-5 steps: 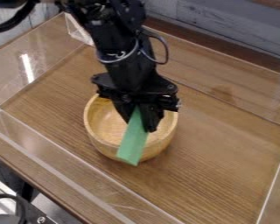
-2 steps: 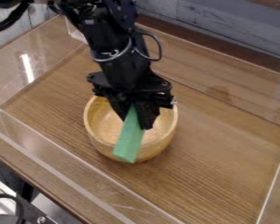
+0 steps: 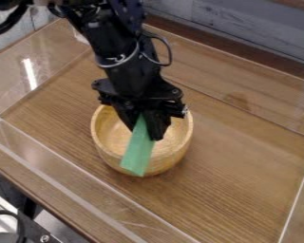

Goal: Put the green block in the brown bowl

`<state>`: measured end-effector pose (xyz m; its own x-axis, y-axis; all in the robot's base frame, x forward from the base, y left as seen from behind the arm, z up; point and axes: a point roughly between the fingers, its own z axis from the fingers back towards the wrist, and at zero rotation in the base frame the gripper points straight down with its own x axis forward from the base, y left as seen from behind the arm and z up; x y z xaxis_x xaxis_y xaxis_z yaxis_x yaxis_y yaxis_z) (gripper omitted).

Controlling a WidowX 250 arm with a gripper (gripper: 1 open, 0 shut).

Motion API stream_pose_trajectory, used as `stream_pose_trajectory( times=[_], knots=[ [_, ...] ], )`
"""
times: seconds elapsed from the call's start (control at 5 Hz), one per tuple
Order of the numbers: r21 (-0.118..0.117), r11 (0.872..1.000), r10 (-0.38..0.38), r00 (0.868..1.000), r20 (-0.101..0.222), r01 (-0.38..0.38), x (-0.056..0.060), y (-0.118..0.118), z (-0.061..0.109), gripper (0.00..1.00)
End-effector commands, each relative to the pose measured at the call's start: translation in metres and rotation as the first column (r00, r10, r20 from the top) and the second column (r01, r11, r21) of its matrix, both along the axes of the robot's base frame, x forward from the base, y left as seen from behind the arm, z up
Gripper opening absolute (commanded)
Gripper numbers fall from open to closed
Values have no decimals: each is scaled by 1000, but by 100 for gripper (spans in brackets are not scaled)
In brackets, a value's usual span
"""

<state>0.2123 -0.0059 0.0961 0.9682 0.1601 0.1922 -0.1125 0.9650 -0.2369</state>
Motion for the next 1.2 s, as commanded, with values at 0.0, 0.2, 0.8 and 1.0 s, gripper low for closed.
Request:
stream_pose_trajectory(
  times=[0.0, 0.2, 0.8, 1.0],
  knots=[
    [-2, 1000, 5, 999, 34, -5, 5, 2, 7, 0],
    [-5, 1000, 7, 999, 35, -7, 5, 2, 8, 0],
    [-15, 1000, 14, 999, 40, -13, 4, 3, 9, 0],
    [-18, 1000, 16, 999, 41, -15, 4, 3, 9, 0]
  ],
)
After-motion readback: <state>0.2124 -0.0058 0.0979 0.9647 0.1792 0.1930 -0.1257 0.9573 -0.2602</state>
